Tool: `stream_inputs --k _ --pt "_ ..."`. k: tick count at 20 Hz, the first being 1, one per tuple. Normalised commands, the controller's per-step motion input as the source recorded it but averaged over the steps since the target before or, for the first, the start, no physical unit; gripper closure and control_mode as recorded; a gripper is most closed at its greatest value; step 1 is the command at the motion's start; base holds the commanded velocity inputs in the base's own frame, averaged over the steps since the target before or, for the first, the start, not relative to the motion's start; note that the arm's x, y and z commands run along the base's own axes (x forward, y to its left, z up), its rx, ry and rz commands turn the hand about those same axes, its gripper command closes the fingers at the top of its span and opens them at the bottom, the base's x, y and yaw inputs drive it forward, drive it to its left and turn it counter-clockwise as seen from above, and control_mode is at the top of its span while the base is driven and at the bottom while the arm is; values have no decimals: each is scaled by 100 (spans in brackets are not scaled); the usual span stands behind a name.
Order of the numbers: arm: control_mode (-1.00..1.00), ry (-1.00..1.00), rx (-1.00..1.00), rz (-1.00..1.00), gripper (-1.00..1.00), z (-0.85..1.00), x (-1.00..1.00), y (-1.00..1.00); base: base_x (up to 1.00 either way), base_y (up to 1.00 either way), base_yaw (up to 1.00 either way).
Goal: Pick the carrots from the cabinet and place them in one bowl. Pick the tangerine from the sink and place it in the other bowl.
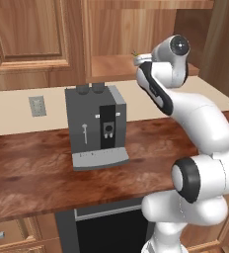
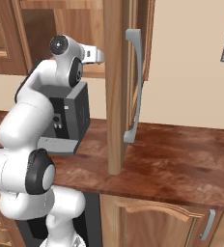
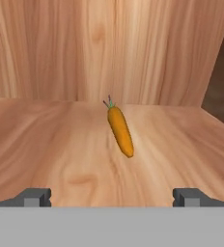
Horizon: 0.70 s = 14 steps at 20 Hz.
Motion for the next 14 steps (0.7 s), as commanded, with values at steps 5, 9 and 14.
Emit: stream_inputs --k 5,9,14 --pt "-100 0 0 0 -100 -1 34 -4 0 0 0" --pt "-100 4 0 0 -100 0 34 -4 0 0 0" --pt "-100 6 0 0 -100 -1 26 0 0 0 0"
